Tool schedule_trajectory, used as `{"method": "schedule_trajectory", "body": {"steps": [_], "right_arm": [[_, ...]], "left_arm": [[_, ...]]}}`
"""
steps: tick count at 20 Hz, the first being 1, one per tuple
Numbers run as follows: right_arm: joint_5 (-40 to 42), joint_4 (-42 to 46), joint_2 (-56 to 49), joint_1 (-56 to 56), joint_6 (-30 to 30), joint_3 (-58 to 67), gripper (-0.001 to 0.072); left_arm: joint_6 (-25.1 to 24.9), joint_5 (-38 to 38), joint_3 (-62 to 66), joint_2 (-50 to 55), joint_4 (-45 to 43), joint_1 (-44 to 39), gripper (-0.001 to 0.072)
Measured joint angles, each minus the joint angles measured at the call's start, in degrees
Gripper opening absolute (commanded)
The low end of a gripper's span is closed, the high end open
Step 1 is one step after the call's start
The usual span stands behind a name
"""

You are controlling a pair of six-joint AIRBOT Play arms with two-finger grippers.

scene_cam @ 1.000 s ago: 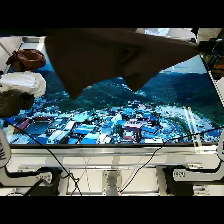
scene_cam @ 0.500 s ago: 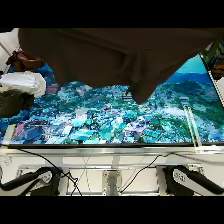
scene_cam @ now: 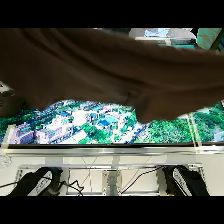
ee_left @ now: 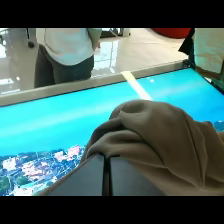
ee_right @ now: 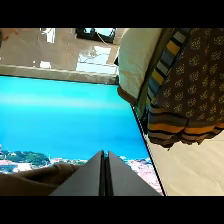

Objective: Fold the shirts.

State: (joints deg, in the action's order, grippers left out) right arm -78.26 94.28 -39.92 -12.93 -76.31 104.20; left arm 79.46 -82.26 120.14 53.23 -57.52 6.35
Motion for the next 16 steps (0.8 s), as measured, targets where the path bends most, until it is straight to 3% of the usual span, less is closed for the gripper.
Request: {"method": "schedule_trajectory", "body": {"steps": [4,10,13,16], "right_arm": [[-4.0,-0.1,0.2,0.0,-0.2,-1.1,0.0016],[-7.2,-3.2,-10.3,0.0,-0.8,-12.9,0.0019],[-0.7,-7.8,-18.9,0.0,-1.1,-21.3,0.0020],[11.1,-14.6,-28.7,0.0,-1.2,-27.8,0.0021]], "left_arm": [[1.5,-6.6,-2.3,1.1,0.5,0.0,0.0003],[2.0,-10.2,-13.2,11.3,0.7,0.0,0.0006],[0.0,-6.9,-17.5,20.3,0.9,-0.1,0.0007],[-1.3,-1.4,-20.0,31.1,1.2,-0.8,0.0015]]}}
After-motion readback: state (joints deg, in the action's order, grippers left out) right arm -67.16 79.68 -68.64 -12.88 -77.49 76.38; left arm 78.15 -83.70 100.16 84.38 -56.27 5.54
